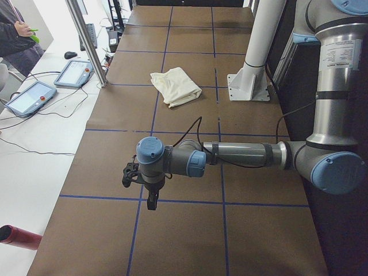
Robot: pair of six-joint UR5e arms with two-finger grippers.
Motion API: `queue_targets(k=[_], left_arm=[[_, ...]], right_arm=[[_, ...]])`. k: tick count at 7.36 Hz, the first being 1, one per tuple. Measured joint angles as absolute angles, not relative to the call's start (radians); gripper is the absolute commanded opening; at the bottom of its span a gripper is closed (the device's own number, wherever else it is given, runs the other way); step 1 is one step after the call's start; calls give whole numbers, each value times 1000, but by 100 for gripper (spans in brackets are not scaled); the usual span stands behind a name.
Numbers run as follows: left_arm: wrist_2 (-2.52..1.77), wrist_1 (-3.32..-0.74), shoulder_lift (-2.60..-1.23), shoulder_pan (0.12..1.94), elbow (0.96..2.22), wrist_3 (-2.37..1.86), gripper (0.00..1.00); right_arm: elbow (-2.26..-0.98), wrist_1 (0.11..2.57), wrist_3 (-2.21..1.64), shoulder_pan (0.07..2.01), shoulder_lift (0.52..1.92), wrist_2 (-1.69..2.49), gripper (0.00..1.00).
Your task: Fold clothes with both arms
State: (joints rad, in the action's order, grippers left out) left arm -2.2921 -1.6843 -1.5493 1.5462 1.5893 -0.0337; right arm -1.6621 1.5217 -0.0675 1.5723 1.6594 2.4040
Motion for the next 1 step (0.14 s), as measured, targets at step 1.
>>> queue_targets(k=[1], left_arm=[[-2293, -1684, -1549, 1546, 1589, -34, 100]], right_arm=[[-1663, 1522, -67, 1572, 1660, 2404, 100]])
